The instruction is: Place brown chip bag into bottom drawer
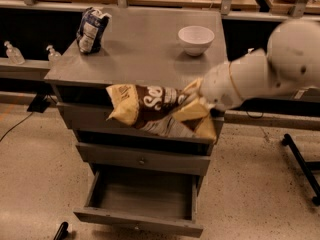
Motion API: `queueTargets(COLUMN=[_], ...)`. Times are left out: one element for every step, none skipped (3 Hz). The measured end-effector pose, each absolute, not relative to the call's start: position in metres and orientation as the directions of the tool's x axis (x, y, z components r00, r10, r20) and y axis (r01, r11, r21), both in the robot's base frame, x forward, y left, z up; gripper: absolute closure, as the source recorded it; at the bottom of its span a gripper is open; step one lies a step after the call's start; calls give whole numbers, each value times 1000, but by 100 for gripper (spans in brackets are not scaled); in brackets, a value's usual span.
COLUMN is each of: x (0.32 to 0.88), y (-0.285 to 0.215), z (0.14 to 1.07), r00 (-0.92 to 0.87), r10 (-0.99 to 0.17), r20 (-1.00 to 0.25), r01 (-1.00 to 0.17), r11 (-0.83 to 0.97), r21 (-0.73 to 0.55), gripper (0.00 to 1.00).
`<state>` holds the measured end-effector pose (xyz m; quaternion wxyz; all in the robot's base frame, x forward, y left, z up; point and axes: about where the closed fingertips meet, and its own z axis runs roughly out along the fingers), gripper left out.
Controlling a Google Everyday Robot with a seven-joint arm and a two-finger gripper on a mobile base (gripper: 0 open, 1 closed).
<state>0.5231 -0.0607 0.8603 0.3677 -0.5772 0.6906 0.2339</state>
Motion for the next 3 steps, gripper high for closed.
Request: queueTargets(x=[505,496,496], y=[-22,10,15], z=[791,732,716], r00=[-62,-60,-66], r10=[-463,-335,-307], r20=[-884,-940,-949], r01=[-979,-981,-982], r11=[200,194,189], r21=[-36,-7,7], gripper=[100,100,100])
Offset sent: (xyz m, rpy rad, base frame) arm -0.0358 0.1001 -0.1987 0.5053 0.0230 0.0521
